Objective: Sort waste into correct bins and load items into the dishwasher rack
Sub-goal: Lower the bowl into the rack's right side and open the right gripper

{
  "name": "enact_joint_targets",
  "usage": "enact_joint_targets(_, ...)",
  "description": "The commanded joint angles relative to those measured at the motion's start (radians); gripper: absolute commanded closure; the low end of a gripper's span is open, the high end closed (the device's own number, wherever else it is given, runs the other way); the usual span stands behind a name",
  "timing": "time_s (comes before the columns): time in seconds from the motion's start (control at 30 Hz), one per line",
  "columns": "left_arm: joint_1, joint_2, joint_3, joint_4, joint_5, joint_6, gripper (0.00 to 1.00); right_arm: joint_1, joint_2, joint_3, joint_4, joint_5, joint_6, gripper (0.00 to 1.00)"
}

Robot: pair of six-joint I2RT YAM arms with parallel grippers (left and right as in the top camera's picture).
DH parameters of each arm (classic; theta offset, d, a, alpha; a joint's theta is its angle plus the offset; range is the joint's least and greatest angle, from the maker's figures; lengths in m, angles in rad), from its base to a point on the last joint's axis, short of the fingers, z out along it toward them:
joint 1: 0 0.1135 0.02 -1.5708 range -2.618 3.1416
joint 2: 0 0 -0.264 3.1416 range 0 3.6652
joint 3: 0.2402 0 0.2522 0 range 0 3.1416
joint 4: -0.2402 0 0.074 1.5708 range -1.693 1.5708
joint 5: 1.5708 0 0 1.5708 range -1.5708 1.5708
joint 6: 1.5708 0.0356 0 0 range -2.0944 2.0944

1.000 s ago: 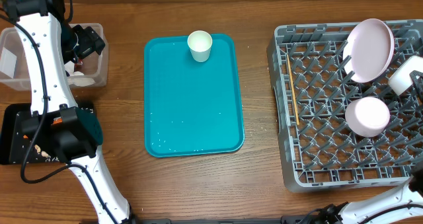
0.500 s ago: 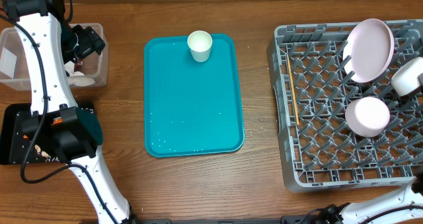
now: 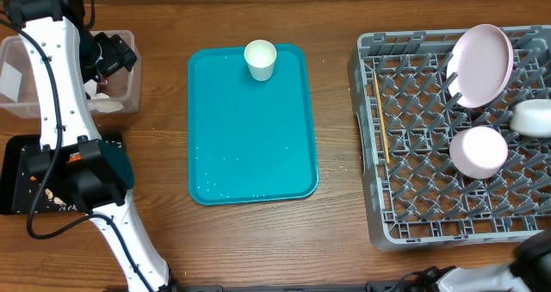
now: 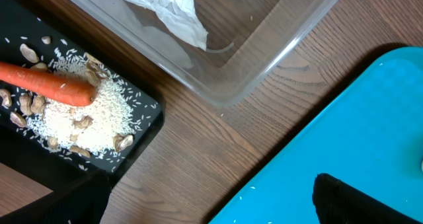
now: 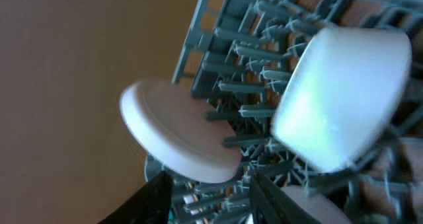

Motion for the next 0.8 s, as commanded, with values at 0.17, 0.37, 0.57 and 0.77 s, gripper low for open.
enact_joint_targets(0.17, -0.004, -0.019, -0.004, -0.003, -0.005, 0.017, 0.0, 0.032, -0.325, 0.028, -0.108, 0.254, 0.138, 0.51)
enact_joint_targets(0.37, -0.004, -0.019, -0.004, -0.003, 0.116, 0.018, 0.0, 0.136, -0.472, 0.028, -0.11, 0.46, 0.155, 0.08)
enact_joint_targets(0.57, -0.004, -0.019, -0.004, -0.003, 0.122, 0.01, 0.0, 0.283, -0.432, 0.027, -0.106, 0.78, 0.169, 0.12)
enact_joint_targets(0.77, -0.012, -0.019, -0.004, -0.003, 0.121, 0.022, 0.0, 0.313, -0.197, 0.027, -0.023, 0.895, 0.217, 0.84)
